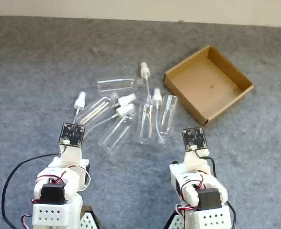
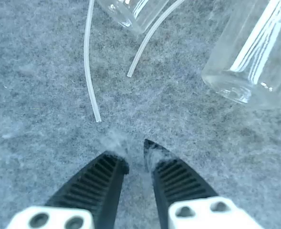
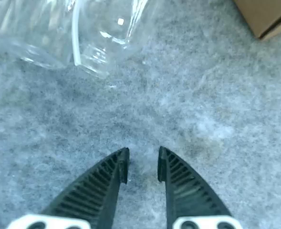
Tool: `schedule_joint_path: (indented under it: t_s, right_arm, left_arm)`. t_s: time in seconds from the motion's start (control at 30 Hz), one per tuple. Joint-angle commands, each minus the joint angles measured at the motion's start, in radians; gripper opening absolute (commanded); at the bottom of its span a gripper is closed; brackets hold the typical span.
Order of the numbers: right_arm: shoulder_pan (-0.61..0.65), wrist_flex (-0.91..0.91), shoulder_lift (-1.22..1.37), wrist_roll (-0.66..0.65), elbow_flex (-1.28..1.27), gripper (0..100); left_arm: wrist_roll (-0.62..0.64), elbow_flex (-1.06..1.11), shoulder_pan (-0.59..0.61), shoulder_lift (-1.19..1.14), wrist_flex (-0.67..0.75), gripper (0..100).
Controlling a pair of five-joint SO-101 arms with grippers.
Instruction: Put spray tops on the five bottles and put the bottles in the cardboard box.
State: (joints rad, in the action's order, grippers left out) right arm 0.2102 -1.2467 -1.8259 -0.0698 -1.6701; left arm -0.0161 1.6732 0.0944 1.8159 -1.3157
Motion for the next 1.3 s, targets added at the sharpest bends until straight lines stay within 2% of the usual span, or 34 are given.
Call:
schedule_joint_path:
  t_s: [0.0, 0.93, 1.27]
  right_arm:
    - [0.005, -0.004, -0.012, 0.003, -0.101, 8.9]
    - [0.012, -0.001, -0.012, 0.006, -0.101, 8.9]
    - [0.012, 0.248, -0.012, -0.002, -0.101, 9.0]
  left_arm:
    - [-0.011, 0.021, -0.018, 0.005, -0.005, 1]
    - [-0.011, 0.021, -0.018, 0.005, -0.005, 1]
    - [-0.011, 0.021, -0.018, 0.005, -0.005, 1]
